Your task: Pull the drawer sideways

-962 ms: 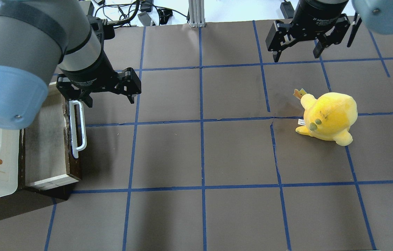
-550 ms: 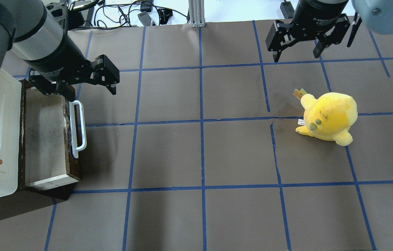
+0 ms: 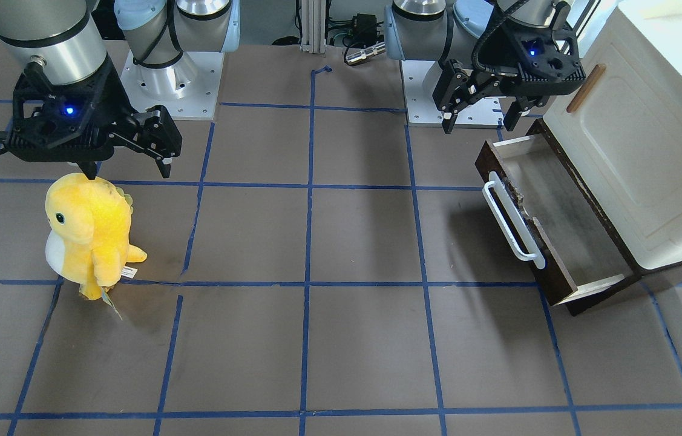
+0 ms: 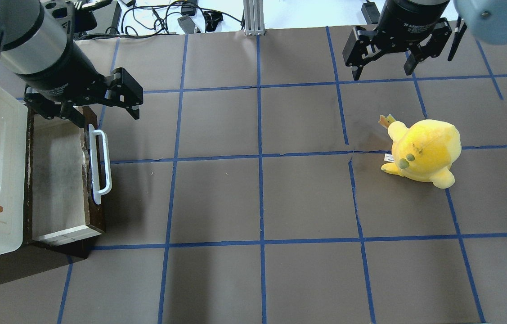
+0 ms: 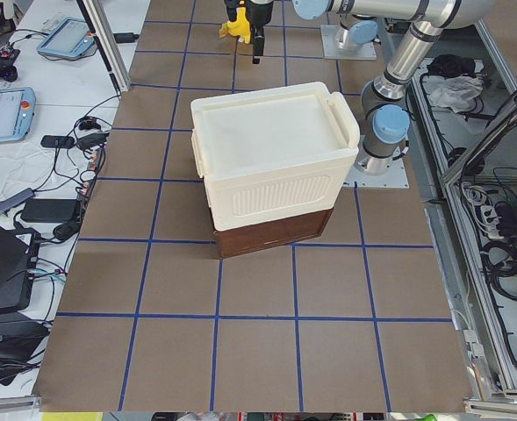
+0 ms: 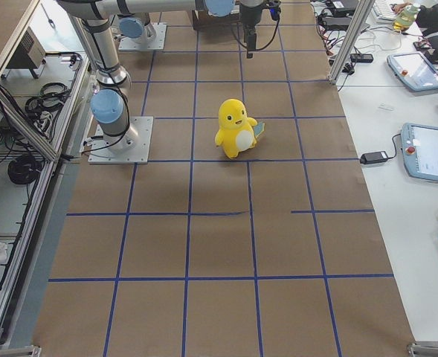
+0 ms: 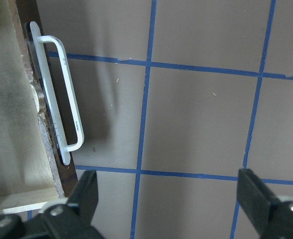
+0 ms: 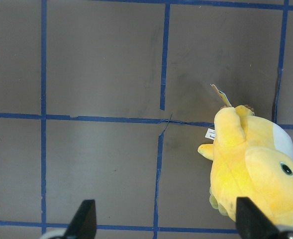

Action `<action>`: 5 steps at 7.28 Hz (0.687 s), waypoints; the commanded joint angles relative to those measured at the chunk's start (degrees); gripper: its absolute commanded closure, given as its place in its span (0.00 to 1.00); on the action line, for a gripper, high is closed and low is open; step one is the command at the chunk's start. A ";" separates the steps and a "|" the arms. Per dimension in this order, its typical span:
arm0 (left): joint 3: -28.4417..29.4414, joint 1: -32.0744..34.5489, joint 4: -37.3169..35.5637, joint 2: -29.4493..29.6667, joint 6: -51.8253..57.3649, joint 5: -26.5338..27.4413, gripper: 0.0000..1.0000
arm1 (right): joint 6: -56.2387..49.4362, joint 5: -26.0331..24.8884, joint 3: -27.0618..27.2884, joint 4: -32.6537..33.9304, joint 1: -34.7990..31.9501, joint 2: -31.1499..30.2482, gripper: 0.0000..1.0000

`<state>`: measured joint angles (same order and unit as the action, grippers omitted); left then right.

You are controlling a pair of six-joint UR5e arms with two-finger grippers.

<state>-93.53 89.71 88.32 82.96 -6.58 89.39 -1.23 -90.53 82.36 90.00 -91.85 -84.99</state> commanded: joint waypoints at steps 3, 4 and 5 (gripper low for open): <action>5.00 -0.50 -1.67 4.21 -0.36 0.08 0.00 | 0.00 0.00 0.00 0.00 0.00 0.00 0.00; 5.90 -0.41 -1.75 5.19 -0.27 -0.18 0.00 | 0.00 0.00 0.00 0.00 0.00 0.00 0.00; 5.56 -0.23 -2.01 5.28 -0.36 -0.10 0.00 | 0.00 0.00 0.00 0.00 0.00 0.00 0.00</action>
<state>-88.37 89.31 86.51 87.62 -6.89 89.31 -1.23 -90.53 82.35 90.00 -91.85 -84.99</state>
